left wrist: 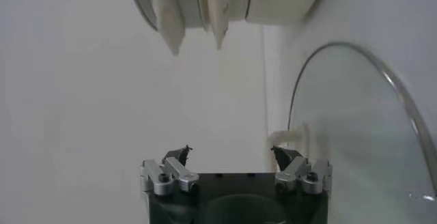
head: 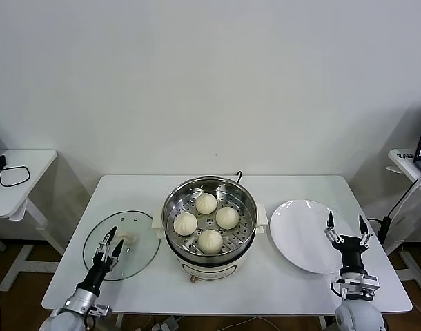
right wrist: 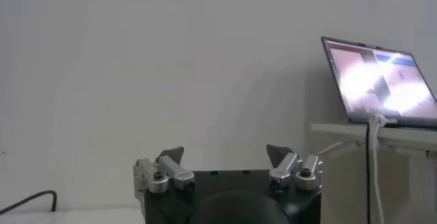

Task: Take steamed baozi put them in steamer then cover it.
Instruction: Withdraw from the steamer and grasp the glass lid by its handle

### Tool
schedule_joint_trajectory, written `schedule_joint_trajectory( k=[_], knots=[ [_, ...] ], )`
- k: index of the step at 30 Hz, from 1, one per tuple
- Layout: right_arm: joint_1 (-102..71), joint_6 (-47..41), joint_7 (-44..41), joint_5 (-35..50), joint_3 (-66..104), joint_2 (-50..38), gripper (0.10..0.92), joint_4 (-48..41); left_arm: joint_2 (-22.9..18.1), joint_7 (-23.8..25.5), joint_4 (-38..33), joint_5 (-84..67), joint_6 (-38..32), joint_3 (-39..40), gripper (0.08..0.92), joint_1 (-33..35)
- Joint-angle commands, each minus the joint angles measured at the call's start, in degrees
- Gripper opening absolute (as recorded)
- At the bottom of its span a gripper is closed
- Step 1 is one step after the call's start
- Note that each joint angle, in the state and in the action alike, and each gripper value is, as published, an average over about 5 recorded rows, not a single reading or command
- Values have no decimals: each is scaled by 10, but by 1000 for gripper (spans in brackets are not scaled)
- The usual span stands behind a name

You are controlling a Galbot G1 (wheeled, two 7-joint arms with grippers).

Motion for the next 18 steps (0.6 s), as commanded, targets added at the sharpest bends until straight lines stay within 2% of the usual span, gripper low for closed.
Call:
schedule_joint_trajectory(
  k=[1,18],
  knots=[
    [-6,1,-2,-3,8,8,823,-4,0,9,49,17,17,6,823,-52],
    [8,1,-3,-9,2,18,823,-20,-10,20,73,21,25,21,823,-85]
  ],
)
